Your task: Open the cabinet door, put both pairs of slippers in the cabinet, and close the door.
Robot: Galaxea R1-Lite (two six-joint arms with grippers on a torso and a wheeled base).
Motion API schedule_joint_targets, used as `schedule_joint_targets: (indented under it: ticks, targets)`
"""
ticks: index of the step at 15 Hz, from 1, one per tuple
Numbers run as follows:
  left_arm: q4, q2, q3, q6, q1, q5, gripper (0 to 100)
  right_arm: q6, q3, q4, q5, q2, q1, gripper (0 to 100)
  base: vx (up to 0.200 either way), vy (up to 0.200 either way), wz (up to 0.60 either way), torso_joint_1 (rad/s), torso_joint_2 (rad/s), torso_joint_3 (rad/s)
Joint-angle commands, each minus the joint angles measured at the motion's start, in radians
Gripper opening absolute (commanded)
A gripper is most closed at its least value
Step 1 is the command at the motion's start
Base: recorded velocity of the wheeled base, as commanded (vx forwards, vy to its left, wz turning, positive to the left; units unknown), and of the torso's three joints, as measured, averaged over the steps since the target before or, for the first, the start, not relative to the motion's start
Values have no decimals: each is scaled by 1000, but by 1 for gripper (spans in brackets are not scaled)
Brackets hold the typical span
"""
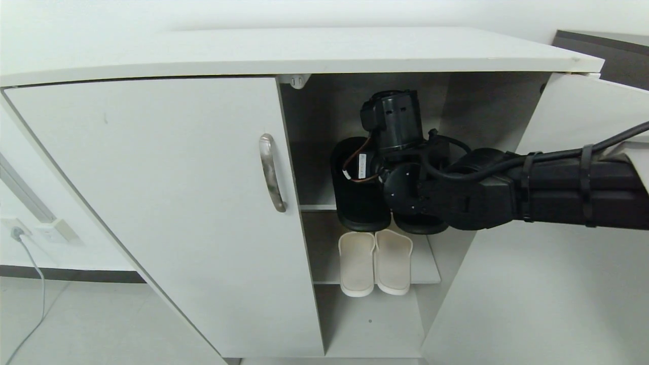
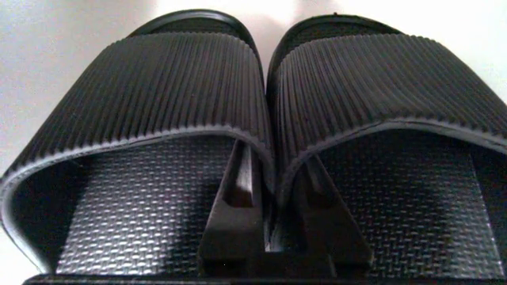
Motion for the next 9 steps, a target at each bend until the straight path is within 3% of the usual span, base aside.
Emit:
schedule_joint_targets:
  ticks: [1, 9]
  targets:
    - [0, 1, 0, -1, 0, 0, 0, -8, -21, -2, -1, 27, -7, 0, 0, 0, 0, 0, 0, 0]
    - [0, 1, 0, 1, 0, 0, 0, -25, -37, 1, 18, 42, -24, 0, 0, 0, 0, 0, 0, 0]
